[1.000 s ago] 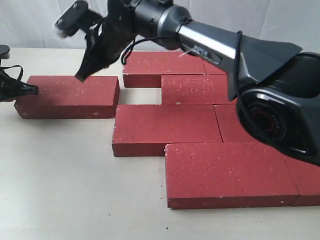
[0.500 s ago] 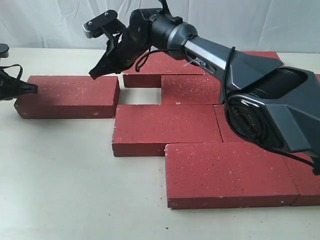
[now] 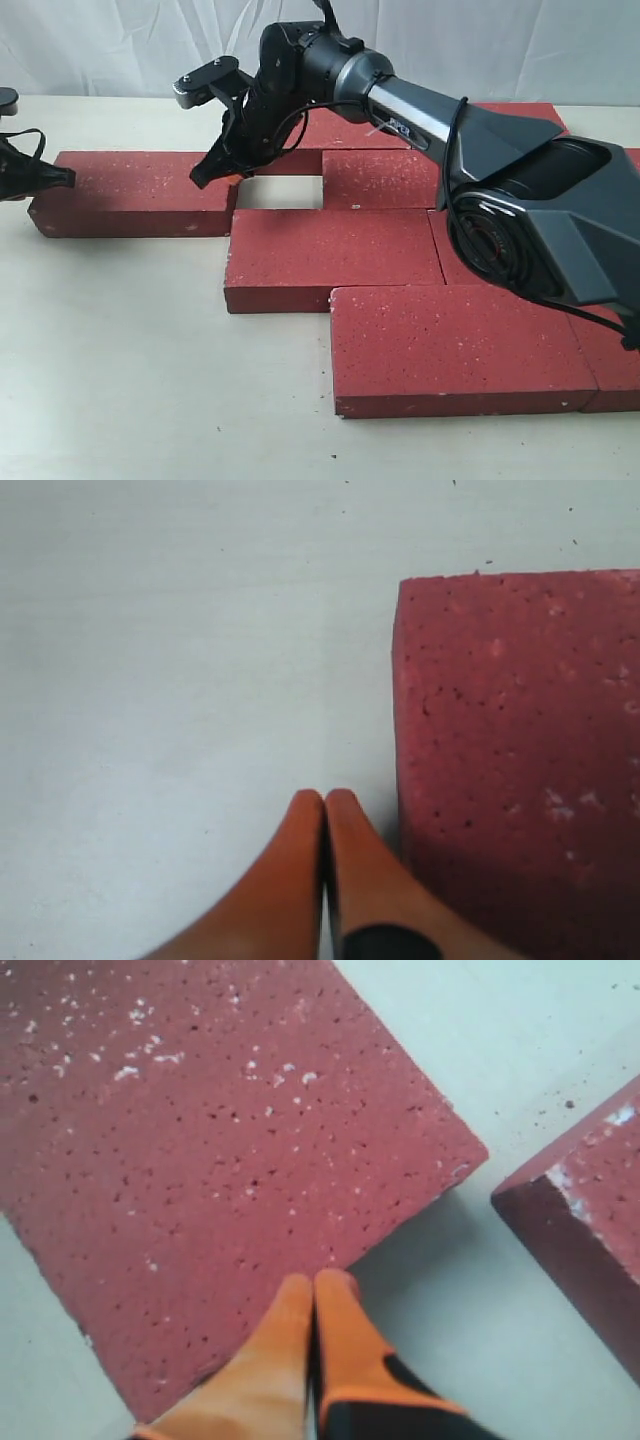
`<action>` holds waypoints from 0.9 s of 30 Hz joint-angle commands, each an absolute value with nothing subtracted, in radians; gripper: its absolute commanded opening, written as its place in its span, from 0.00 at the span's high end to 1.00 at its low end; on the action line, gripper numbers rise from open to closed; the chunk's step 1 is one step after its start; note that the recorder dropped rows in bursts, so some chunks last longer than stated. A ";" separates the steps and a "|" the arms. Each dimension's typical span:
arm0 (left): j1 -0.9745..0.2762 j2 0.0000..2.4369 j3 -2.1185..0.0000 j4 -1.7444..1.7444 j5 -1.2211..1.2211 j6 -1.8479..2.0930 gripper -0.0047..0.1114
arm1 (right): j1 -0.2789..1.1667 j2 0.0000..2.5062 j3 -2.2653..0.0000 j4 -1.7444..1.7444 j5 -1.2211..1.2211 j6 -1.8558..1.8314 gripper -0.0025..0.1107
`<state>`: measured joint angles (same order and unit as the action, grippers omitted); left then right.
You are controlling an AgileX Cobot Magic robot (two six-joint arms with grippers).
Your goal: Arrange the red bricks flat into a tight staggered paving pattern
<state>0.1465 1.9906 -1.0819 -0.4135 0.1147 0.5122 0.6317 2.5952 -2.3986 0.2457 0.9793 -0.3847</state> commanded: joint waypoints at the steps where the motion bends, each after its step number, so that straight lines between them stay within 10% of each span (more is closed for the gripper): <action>1: 0.136 1.987 -1.085 -0.401 0.109 0.512 0.96 | 0.639 2.612 -2.404 0.198 0.970 -0.387 0.99; 13: 0.036 1.793 -1.089 -0.496 0.159 0.515 0.96 | 0.637 2.458 -2.383 0.106 1.221 -0.410 0.99; 27: -0.103 2.219 -1.707 -0.422 0.477 0.474 0.96 | 0.547 2.065 -1.707 0.257 0.959 -0.519 0.99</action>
<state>-0.0902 2.1730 -1.6634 -0.4437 0.4601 0.4818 0.5530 2.1528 -1.8238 0.2405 1.0656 -0.4881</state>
